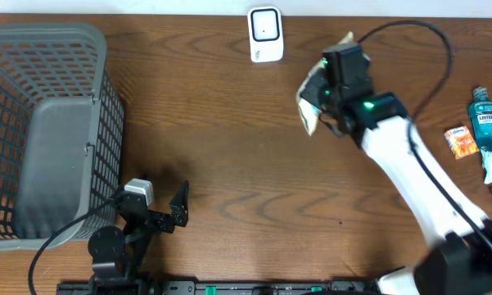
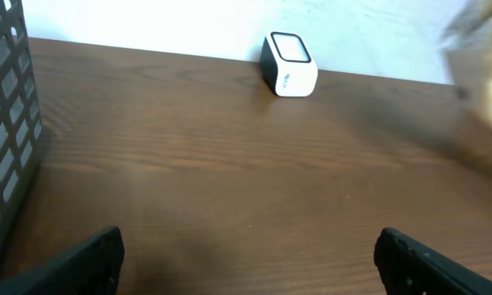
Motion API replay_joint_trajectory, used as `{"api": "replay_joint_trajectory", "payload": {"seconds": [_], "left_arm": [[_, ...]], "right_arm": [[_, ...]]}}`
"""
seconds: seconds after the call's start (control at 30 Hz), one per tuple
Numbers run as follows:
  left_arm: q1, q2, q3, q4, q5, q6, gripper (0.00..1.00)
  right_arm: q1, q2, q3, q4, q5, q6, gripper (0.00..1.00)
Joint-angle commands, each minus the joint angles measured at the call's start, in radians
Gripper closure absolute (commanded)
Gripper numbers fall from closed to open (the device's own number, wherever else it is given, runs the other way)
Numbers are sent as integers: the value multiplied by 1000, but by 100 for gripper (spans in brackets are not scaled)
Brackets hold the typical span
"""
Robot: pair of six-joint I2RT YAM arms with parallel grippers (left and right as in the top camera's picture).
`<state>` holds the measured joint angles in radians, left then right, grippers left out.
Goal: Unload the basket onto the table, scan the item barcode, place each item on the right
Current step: 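Raise the snack bag and hold it in front of the white scanner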
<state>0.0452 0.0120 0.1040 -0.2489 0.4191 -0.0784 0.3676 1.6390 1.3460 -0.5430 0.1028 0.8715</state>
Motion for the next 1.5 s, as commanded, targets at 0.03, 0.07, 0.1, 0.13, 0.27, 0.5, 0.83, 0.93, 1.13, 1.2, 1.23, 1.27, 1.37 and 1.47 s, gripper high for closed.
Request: {"api": "replay_joint_trajectory", "payload": {"seconds": [0.03,0.07,0.1,0.13,0.27,0.5,0.83,0.93,1.13,1.2,1.23,1.27,1.37,1.47], "left_arm": [[4,-2,-20,-11,-2,-6,2],[4,-2,-20,-11,-2,-6,2],[4,-2,-20,-11,-2,-6,2],[4,-2,-20,-11,-2,-6,2],[4,-2,-20,-11,-2,-6,2],[4,-2,-20,-11,-2,-6,2],[4,-2,-20,-11,-2,-6,2],[4,-2,-20,-11,-2,-6,2],[4,-2,-20,-11,-2,-6,2],[4,-2,-20,-11,-2,-6,2],[4,-2,-20,-11,-2,-6,2],[4,-2,-20,-11,-2,-6,2],[4,-2,-20,-11,-2,-6,2],[4,-2,-20,-11,-2,-6,2]], "right_arm": [[13,124,95,97,35,-63,98],[13,167,144,110,57,-84,99],[17,206,193,116,82,-108,98],[20,236,228,125,101,-129,98],[37,381,388,174,159,-236,98],[49,638,646,304,237,-287,98],[78,864,872,419,332,-372,98],[89,877,873,435,359,-372,98],[103,876,891,433,396,-389,98],[103,872,931,368,409,-422,98],[103,872,958,322,418,-434,98],[103,867,1004,240,429,-456,98],[98,851,1112,21,476,-481,99],[72,809,1218,-269,521,-480,99]]}}
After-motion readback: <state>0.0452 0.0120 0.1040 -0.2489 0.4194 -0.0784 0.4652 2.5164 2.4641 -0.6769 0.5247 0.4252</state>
